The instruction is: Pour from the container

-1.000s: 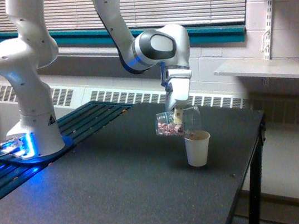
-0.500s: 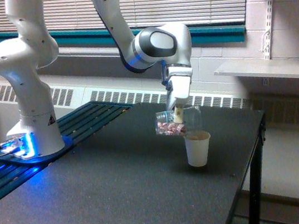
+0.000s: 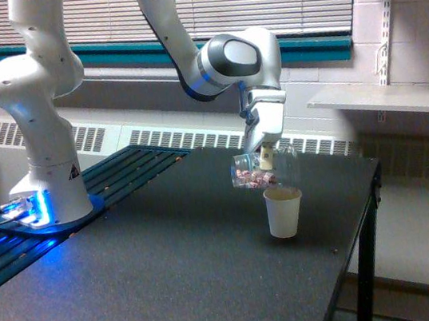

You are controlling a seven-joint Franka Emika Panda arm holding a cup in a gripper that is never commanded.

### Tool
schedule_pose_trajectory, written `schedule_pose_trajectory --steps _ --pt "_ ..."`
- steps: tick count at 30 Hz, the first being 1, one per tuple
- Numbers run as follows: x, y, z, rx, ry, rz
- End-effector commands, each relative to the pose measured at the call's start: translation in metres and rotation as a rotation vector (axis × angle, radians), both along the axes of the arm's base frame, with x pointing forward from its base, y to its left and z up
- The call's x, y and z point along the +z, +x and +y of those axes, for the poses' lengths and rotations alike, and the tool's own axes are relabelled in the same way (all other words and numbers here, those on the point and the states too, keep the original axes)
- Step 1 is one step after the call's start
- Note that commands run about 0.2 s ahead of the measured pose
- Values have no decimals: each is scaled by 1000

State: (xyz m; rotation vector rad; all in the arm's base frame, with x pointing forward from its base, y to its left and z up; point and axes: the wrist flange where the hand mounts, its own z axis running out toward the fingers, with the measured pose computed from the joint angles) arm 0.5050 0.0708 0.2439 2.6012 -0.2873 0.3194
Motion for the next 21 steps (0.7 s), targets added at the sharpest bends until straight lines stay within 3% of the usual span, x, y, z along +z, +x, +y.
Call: schedule_pose_trajectory --steps 1,21 --pt "-5 -1 11 58 -23 35" --pt "3 0 -3 73 -55 58"
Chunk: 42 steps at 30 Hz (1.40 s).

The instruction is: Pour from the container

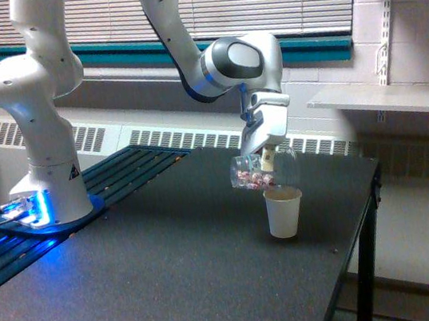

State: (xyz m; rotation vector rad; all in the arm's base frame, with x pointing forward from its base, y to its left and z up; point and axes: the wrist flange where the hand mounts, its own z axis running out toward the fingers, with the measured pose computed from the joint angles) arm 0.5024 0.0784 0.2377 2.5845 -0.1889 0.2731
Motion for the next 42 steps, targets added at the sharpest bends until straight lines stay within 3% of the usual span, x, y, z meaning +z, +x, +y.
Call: schedule_pose_trajectory --steps 1,19,35,42 --pt "9 2 -12 17 -23 6" --pt "0 -5 -16 29 -38 51" --pt "3 -11 -7 42 -37 39" --pt "10 -12 -17 16 -12 24"
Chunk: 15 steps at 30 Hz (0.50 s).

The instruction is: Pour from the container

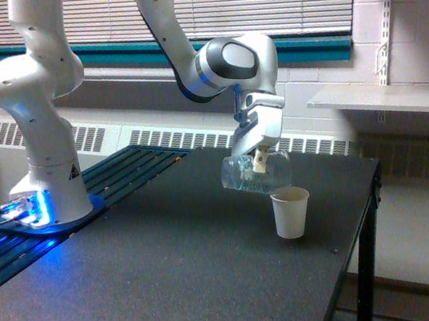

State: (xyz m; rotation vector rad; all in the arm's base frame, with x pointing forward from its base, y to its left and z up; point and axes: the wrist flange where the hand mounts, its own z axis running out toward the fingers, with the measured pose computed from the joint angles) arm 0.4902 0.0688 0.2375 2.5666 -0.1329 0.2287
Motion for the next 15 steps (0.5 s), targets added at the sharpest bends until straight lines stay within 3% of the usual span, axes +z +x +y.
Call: schedule_pose_trajectory --steps 1,15 --pt "12 0 -10 -18 20 -19" --pt "31 -18 -40 -74 111 -74"
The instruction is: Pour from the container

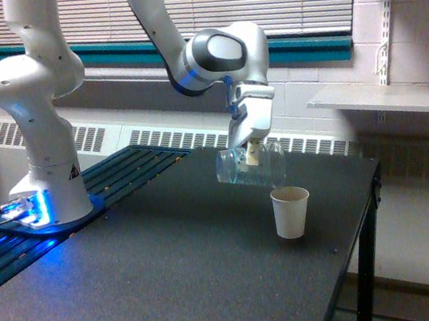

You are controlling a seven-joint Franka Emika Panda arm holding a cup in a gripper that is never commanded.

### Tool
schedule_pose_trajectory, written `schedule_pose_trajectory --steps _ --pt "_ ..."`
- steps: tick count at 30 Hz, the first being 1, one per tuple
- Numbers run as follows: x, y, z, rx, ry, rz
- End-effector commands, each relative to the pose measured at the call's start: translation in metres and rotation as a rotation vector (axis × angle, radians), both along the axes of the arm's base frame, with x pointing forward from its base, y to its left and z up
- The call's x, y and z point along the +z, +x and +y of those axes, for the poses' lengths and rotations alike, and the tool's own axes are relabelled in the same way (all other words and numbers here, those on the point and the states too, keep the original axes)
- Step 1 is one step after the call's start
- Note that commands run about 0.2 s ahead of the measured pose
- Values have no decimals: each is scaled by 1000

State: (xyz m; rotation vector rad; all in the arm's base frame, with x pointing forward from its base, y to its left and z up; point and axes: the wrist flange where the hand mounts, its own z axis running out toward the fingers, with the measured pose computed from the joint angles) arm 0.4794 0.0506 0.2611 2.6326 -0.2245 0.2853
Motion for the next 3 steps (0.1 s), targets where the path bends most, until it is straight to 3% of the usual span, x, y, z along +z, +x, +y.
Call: schedule_pose_trajectory --steps 1,3 --pt "9 -10 -23 -30 34 -18" --pt "10 -12 -23 -31 33 -18"
